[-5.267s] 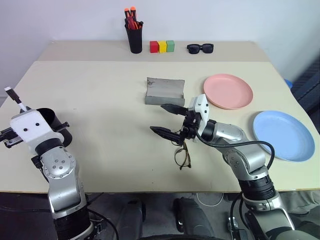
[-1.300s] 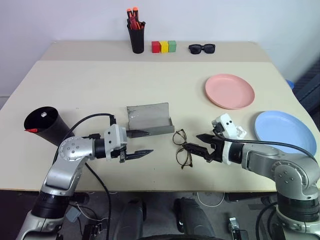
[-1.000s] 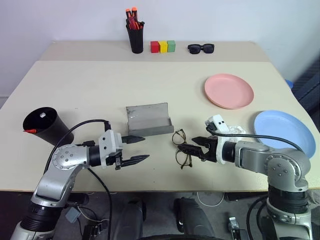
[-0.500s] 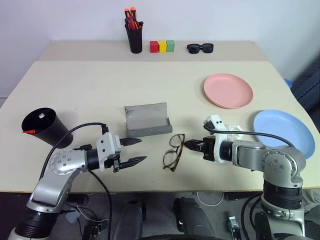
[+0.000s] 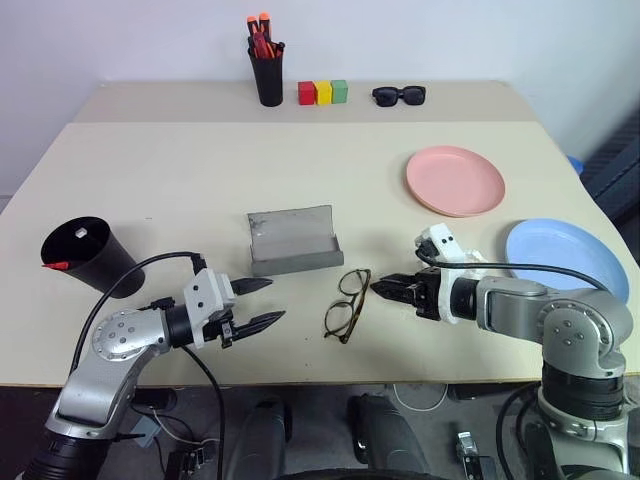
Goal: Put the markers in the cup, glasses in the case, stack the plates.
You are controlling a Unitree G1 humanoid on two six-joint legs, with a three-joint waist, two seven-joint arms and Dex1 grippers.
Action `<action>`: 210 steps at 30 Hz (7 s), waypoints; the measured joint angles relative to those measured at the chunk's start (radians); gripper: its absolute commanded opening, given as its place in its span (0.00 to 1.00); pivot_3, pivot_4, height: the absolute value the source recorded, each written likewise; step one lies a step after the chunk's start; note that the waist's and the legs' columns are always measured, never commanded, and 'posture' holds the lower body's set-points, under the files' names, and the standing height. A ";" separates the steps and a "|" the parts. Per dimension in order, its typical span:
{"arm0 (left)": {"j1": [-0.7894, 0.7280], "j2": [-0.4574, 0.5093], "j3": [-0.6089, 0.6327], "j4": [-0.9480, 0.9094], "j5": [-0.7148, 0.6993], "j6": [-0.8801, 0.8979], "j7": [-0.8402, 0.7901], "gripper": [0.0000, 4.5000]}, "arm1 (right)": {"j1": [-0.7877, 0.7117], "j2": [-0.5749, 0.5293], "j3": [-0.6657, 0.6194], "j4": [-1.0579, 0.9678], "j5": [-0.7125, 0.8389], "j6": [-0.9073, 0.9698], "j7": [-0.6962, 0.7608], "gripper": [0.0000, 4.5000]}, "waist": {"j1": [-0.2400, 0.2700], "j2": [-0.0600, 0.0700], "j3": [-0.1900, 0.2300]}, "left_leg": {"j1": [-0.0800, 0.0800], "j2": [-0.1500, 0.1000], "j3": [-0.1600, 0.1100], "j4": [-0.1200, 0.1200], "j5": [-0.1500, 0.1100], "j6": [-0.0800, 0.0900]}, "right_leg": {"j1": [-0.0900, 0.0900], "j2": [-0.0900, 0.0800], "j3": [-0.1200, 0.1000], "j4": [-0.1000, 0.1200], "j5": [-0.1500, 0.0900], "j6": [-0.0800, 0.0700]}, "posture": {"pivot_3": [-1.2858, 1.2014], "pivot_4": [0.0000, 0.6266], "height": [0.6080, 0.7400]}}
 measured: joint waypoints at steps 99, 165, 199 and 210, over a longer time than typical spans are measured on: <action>0.110 -0.073 0.103 0.053 -0.037 -0.025 0.144 0.62 | -0.805 0.016 0.760 1.107 -0.910 -1.270 1.097 0.64 | -0.002 0.003 0.002 | -0.004 -0.002 0.001 -0.013 0.002 -0.004 | -0.015 -0.001 0.000 0.003 0.005 0.001 | 0.52 0.24 1.00; -0.369 -0.089 0.032 0.166 -0.021 0.323 0.238 0.00 | -0.282 -0.042 0.615 0.467 -0.946 -0.930 0.399 0.01 | 0.000 0.001 0.001 | -0.005 -0.004 -0.001 -0.009 0.004 -0.006 | -0.014 0.000 -0.001 0.007 0.005 0.002 | 0.52 0.24 1.00; -1.069 -0.196 -0.286 0.866 0.116 0.743 -0.001 0.00 | 0.131 -0.251 0.291 -0.193 -0.791 -0.864 0.412 0.01 | -0.002 0.000 0.000 | -0.005 -0.005 -0.002 -0.007 0.004 -0.005 | -0.013 0.000 -0.001 0.008 0.005 0.003 | 0.52 0.24 1.00; -0.691 -0.091 -0.232 0.413 0.111 0.465 -0.040 0.00 | 0.069 -0.245 0.276 -0.048 -0.791 -0.868 0.358 0.01 | 0.006 0.000 0.000 | -0.005 -0.005 -0.001 -0.007 0.005 -0.006 | -0.013 -0.001 0.000 0.008 0.005 0.003 | 0.52 0.24 1.00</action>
